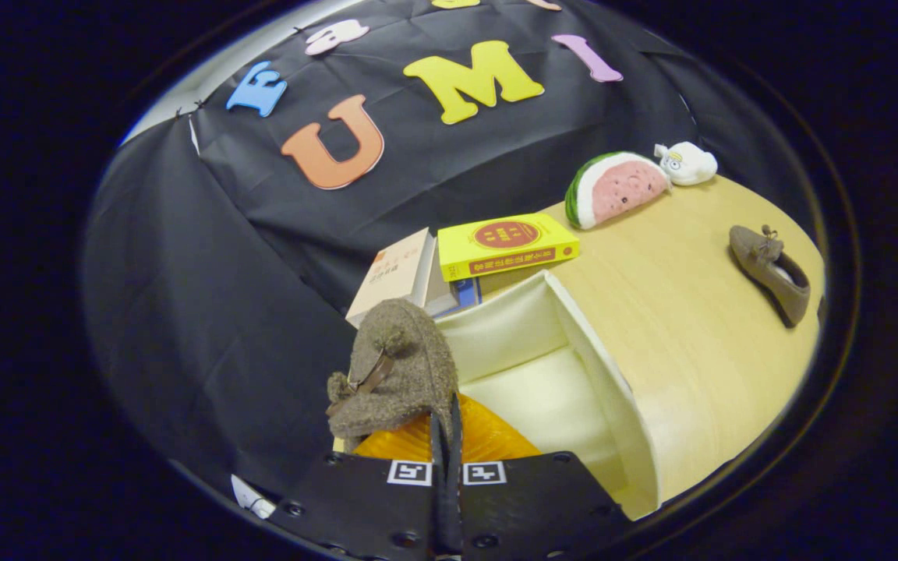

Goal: Open the storage box then place both shoes into the box .Put the left shoe in first, then the right shoe, with the right side of both shoes facing outward in a uniform manner.

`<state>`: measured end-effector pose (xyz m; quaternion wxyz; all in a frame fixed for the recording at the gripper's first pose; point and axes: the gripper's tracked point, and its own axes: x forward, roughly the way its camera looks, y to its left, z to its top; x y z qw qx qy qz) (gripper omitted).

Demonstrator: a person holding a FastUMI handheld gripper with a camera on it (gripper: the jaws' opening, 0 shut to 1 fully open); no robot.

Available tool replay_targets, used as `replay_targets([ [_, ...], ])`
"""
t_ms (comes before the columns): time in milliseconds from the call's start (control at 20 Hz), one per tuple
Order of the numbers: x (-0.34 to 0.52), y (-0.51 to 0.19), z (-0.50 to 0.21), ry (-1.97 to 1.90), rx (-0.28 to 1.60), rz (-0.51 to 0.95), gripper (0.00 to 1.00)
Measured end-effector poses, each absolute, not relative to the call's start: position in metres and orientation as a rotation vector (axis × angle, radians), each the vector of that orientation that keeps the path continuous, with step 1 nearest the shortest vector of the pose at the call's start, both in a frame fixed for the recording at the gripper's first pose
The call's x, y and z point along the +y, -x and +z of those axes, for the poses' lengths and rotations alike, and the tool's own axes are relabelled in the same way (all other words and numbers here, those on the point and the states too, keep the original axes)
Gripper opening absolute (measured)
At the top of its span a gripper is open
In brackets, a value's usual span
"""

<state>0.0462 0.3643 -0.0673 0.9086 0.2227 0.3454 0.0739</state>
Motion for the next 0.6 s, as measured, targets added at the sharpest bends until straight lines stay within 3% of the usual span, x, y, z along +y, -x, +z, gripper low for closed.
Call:
replay_targets([
  [350, 0.37, -0.041, -0.112, -0.441, 0.799, 0.096, 0.02],
  [600, 0.381, -0.037, -0.128, -0.434, 0.874, 0.15, 0.18],
])
